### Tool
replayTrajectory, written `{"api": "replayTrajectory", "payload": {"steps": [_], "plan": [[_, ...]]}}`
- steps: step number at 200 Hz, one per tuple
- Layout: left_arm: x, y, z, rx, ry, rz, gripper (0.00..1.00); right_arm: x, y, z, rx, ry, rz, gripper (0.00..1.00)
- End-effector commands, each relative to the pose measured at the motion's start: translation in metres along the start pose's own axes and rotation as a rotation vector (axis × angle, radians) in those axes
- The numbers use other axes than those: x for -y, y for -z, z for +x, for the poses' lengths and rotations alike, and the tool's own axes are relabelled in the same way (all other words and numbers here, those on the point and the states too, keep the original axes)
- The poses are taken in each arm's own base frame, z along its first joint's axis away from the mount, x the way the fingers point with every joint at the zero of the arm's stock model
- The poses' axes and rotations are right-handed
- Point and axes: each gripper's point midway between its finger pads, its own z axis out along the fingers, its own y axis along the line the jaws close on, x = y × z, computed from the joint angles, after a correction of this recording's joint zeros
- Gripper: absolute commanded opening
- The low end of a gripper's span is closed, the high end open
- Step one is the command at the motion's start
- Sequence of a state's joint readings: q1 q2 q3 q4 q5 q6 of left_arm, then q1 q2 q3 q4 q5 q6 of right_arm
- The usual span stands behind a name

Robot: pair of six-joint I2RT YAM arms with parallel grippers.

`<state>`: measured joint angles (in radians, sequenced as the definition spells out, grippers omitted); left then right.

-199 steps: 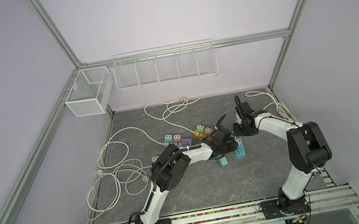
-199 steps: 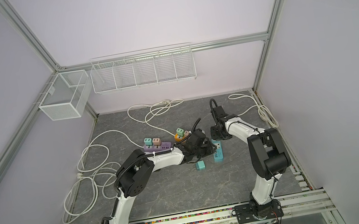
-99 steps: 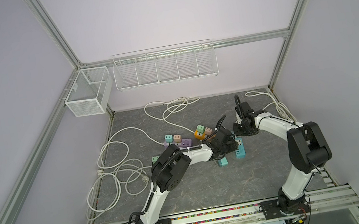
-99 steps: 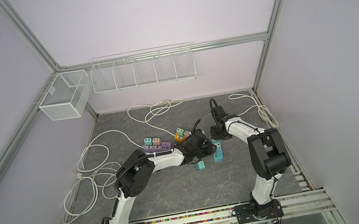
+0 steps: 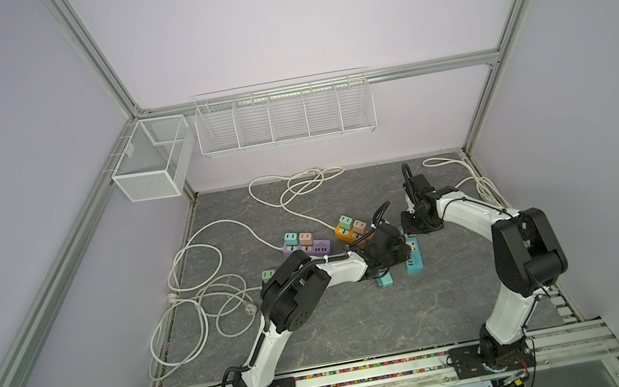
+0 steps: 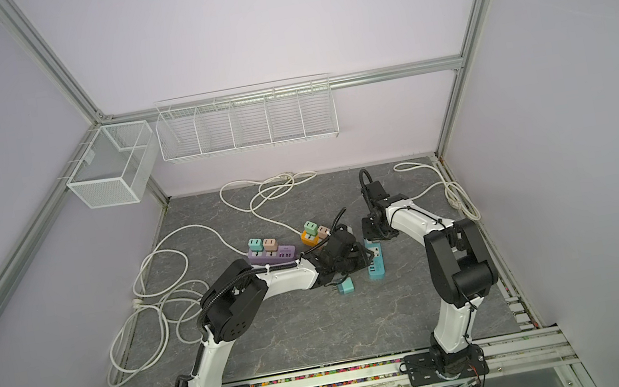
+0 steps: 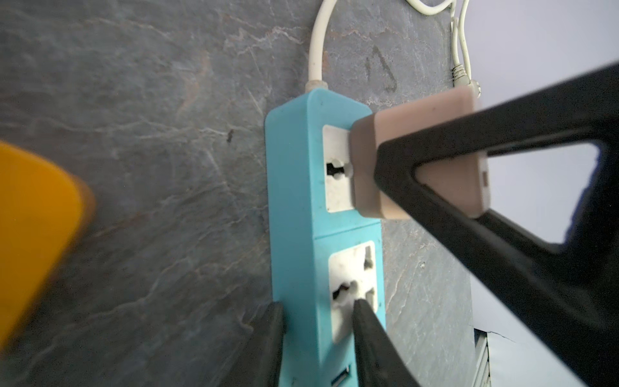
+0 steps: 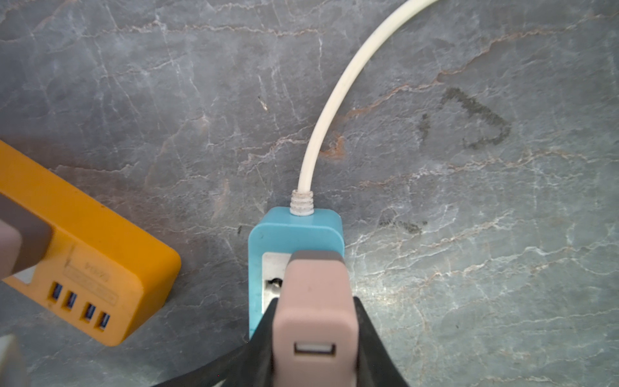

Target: Pull the plug off the socket

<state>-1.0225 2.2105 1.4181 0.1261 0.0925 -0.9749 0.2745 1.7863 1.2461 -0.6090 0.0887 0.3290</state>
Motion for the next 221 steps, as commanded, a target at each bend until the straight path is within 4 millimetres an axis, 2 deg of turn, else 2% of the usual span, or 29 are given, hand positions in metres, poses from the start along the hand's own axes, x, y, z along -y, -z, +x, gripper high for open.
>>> {"api": "replayTrajectory", "payload": {"steps": [1, 46, 98, 148, 194, 221], "plan": [[-0.070, -0.005, 0.037, -0.084, 0.020, -0.216, 0.35, -0.014, 0.002, -0.008, 0.009, 0.008, -0.052, 0.18], [-0.074, -0.004, 0.040, -0.084, 0.034, -0.222, 0.35, 0.010, 0.011, -0.014, 0.031, 0.006, 0.036, 0.18], [-0.073, -0.006, 0.042, -0.088, 0.042, -0.220, 0.35, -0.012, 0.012, -0.016, 0.039, 0.007, -0.014, 0.17], [-0.079, -0.005, 0.045, -0.087, 0.057, -0.238, 0.35, 0.008, 0.023, -0.020, 0.059, 0.008, 0.048, 0.17], [-0.081, -0.007, 0.046, -0.088, 0.056, -0.255, 0.33, -0.011, 0.019, -0.017, 0.050, 0.011, -0.018, 0.14], [-0.077, -0.006, 0.043, -0.083, 0.050, -0.248, 0.32, 0.001, 0.036, -0.022, 0.096, 0.015, 0.027, 0.14]]}}
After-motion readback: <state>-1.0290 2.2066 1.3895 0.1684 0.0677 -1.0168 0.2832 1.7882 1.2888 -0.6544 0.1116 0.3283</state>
